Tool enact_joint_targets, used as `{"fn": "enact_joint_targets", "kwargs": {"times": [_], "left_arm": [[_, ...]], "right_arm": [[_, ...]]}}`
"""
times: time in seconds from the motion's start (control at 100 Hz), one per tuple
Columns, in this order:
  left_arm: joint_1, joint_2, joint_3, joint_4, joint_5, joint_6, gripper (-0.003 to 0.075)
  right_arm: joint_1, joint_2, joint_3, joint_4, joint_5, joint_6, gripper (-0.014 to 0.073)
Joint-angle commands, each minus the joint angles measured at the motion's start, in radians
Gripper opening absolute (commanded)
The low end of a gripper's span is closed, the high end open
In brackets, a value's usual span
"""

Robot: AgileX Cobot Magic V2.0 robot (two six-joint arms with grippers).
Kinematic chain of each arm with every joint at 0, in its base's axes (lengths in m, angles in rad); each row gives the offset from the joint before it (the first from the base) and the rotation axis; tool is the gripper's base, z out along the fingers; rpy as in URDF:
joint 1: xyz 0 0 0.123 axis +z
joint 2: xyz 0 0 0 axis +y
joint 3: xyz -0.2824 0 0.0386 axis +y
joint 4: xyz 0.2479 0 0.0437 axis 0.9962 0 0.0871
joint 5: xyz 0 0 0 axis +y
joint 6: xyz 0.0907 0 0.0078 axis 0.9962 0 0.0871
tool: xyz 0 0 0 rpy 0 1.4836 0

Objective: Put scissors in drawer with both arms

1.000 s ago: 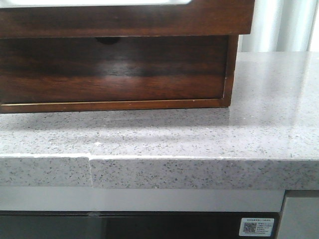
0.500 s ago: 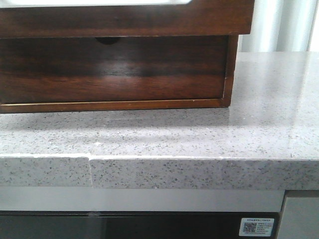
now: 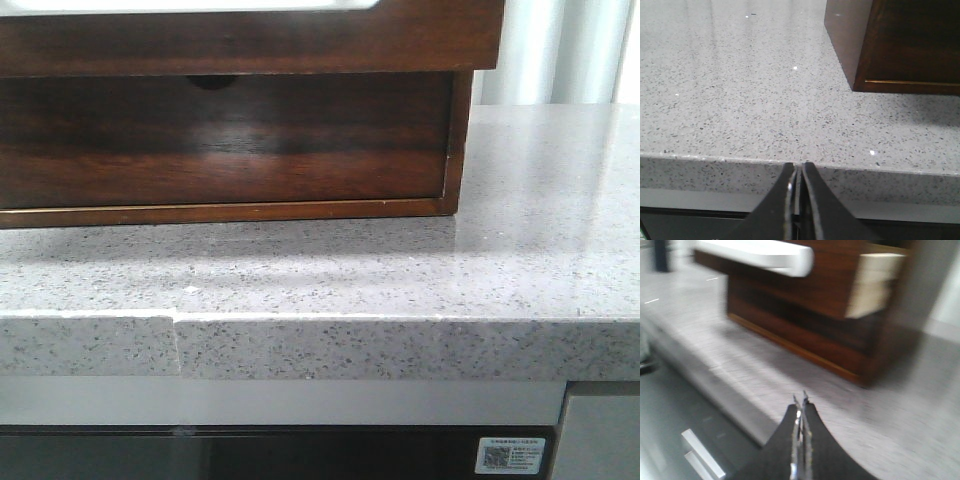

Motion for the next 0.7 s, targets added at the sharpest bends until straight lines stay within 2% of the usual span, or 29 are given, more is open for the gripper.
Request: {"fn": "enact_joint_targets", "kwargs": {"times": [0.0, 0.06, 0.21, 0.34, 0.54, 0.69], "left_arm": [[-0.001, -0.031, 0.022, -0.013, -0.022, -0.013, -0.0019], [-0.001, -0.031, 0.022, -0.013, -0.022, -0.013, -0.0019], [-0.001, -0.031, 0.022, -0.013, -0.022, -0.013, -0.0019], [-0.001, -0.031, 0.022, -0.013, -0.022, -0.013, -0.0019], [-0.001, -0.031, 0.022, -0.013, -0.022, -0.013, -0.0019], [-0.001, -0.031, 0.022, -0.013, -0.022, -0.013, -0.0018]], "right_arm": [[-0.088, 0.011, -0.028, -0.156, -0.098, 0.216, -0.0061], [-0.166, 0.011, -0.028, -0.209, -0.108, 0.27, -0.0061], [-0.357, 0.011, -0.022, -0.236, -0.115, 0.325, -0.0061], [-0.497, 0.006, 0.038, -0.279, -0.218, 0.438, -0.0061], [-0.586, -0.068, 0.135, -0.333, -0.302, 0.561, -0.0061], [-0.651, -0.068, 0.133, -0.344, -0.202, 0.538, -0.0061]]}}
